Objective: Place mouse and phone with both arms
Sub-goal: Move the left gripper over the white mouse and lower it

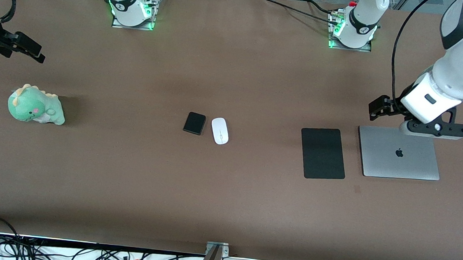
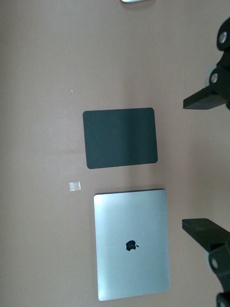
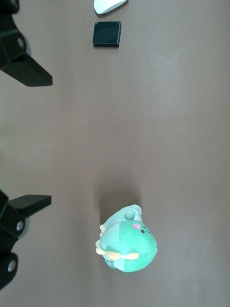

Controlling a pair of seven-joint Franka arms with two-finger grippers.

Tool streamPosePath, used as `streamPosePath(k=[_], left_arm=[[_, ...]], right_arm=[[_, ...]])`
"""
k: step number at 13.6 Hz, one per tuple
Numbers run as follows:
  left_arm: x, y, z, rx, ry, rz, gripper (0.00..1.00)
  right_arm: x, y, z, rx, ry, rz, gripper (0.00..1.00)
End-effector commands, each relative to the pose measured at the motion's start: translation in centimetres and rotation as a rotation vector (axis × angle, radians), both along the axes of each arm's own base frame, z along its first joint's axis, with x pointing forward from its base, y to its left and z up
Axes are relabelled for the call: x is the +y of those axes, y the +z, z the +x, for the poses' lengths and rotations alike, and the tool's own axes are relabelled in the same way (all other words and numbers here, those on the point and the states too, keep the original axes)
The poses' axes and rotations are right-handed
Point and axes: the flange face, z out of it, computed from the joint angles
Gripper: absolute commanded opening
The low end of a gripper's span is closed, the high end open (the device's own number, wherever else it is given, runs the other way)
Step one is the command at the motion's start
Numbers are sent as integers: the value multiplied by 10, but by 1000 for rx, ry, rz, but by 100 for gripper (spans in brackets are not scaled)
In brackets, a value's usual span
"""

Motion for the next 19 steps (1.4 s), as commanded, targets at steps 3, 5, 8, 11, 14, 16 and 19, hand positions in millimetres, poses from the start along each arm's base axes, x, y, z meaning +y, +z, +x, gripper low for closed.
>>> streamPosePath(k=[3, 5, 8, 11, 14, 16, 19], left_arm=[[-6, -4, 6, 14, -28, 13, 100], [-21, -2, 3, 18, -42, 4, 100], [-71, -14, -6, 49, -10, -37, 100], [-134, -47, -15, 105, 64, -51, 100], [-194, -84, -17, 93, 121, -73, 100], [-249, -130, -26, 103, 198, -80, 100], [-329, -207, -48, 82, 288, -104, 100]], right_arm=[[4, -3, -1, 9, 9, -16, 100], [7, -8, 1, 22, 15, -16, 100], [9, -29, 11, 62, 19, -17, 100], [27, -50, 22, 91, 49, -18, 100], [38, -53, 24, 100, 67, -22, 100], [37, -55, 24, 106, 67, -22, 100], [35, -59, 23, 120, 62, -22, 100]])
